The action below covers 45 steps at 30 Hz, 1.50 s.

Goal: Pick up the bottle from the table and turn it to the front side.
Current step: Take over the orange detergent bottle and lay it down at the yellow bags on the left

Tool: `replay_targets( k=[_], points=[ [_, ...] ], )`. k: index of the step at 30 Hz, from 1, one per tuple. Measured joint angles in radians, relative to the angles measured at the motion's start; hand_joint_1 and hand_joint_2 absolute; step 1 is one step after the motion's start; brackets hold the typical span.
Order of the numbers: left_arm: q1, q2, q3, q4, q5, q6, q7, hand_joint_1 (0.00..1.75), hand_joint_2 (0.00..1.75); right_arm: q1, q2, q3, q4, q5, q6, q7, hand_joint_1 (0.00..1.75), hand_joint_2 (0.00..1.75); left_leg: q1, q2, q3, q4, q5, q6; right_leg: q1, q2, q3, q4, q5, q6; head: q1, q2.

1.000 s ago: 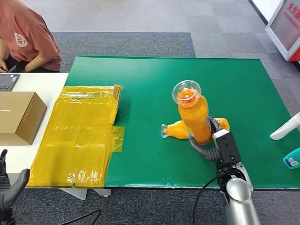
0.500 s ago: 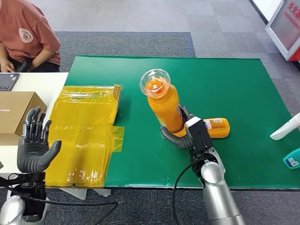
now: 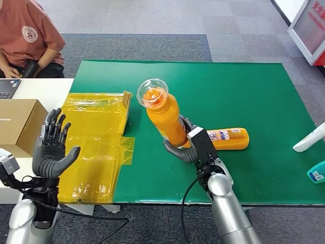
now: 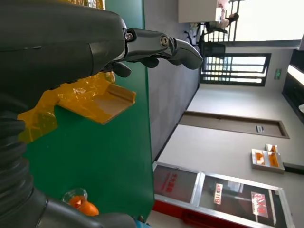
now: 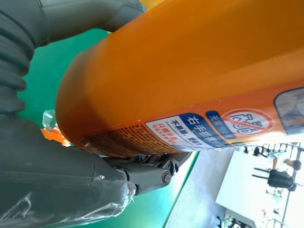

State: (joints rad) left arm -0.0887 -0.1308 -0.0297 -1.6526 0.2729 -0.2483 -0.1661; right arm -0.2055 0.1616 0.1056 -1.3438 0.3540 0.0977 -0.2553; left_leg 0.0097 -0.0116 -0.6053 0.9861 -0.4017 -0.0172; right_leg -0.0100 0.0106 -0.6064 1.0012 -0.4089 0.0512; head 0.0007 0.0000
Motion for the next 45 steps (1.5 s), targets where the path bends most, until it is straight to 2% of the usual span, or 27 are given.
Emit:
replay_targets(
  k=[6,17,22,34,45],
  points=[
    [-0.065,0.01,-0.083,0.017,0.02,-0.011,0.033,0.0,1.75,-0.023,0.01,0.039,0.037,0.005,-0.004,-0.004,1.75,1.75,0.0,0.0,0.0,0.0,0.001,0.0,0.0,0.0,0.0,0.0,0.0,0.0,0.0,0.0],
    [-0.202,0.008,-0.274,0.112,0.02,0.043,0.082,0.0,1.75,-0.078,0.039,0.12,0.133,0.025,-0.023,-0.009,1.75,1.75,0.0,0.0,-0.001,0.0,0.001,0.001,0.0,0.0,-0.001,0.0,0.001,0.0,0.0,0.0],
    [-0.255,0.008,-0.305,0.152,0.021,0.07,0.081,0.0,1.75,-0.09,0.046,0.164,0.149,0.022,-0.03,-0.008,1.75,1.75,0.0,0.0,-0.001,0.0,0.001,0.0,0.0,0.0,-0.001,0.001,0.001,-0.001,0.0,0.0],
    [-0.32,0.007,-0.363,0.192,-0.026,0.13,0.075,0.0,1.75,-0.111,0.047,0.226,0.169,0.004,-0.042,0.003,1.75,1.75,0.0,0.0,-0.001,0.0,0.001,0.0,0.0,0.0,-0.001,0.001,0.001,-0.001,0.0,0.0],
    [-0.346,-0.002,-0.459,0.217,-0.01,0.107,0.082,0.0,1.75,-0.143,0.046,0.287,0.2,-0.02,-0.071,0.007,1.75,1.75,0.0,0.0,-0.001,0.0,0.001,0.0,0.0,0.0,-0.001,0.001,0.001,-0.001,0.0,0.0]
  ],
)
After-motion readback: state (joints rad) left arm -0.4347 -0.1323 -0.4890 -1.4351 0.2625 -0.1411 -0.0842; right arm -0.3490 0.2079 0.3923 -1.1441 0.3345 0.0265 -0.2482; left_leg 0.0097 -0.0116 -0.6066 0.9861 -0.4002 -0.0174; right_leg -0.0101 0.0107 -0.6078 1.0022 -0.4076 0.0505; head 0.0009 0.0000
